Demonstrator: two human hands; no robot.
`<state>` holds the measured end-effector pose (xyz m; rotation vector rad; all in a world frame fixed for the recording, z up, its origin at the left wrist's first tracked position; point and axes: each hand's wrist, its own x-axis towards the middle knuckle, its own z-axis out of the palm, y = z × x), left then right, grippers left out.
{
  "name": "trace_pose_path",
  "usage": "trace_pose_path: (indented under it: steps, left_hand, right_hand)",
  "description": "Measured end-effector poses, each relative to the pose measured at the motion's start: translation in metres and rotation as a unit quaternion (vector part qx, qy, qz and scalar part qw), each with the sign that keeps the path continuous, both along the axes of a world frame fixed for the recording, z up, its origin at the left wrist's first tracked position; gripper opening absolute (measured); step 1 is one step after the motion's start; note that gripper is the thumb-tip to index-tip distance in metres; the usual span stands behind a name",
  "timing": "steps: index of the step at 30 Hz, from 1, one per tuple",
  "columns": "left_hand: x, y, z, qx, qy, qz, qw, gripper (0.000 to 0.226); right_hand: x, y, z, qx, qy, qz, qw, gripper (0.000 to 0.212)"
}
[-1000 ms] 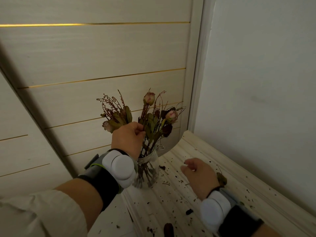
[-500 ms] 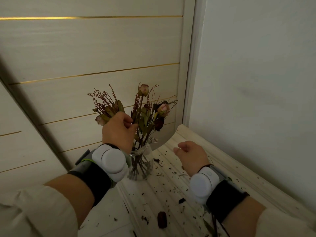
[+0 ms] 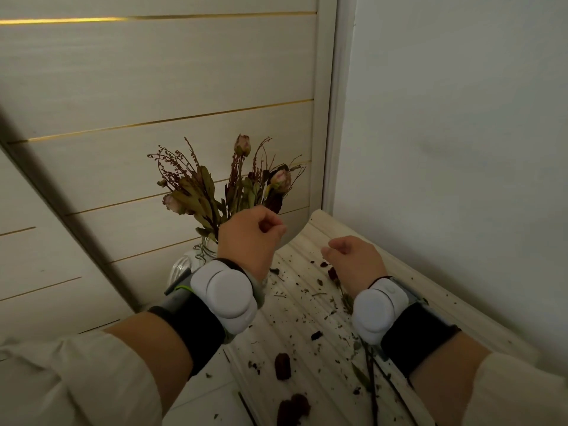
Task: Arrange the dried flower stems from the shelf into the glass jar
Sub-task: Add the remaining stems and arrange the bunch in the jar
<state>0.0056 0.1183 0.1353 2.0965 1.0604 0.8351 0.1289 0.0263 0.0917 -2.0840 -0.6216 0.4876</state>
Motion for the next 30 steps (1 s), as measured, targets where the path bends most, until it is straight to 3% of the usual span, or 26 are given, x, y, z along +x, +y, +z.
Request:
trace_pose_path:
  steps: [11, 21, 30]
  left_hand:
    - [0.024, -0.054, -0.057, -0.145, 0.083, -0.087, 0.982, 0.013]
    - [0.031, -0.09, -0.117, -0.24, 0.139, -0.066, 0.959, 0.014]
    - [0.042, -0.106, -0.133, -0.239, 0.182, -0.056, 0.952, 0.021]
  right_hand:
    - [0.022, -0.049, -0.022, -0.03, 0.018, -0.043, 0.998, 0.029]
    - [0.027, -0.082, -0.061, -0.091, 0.039, -0.038, 0.994, 0.029]
    - [0.026, -0.088, -0.084, -0.121, 0.063, -0.056, 0.989, 0.027]
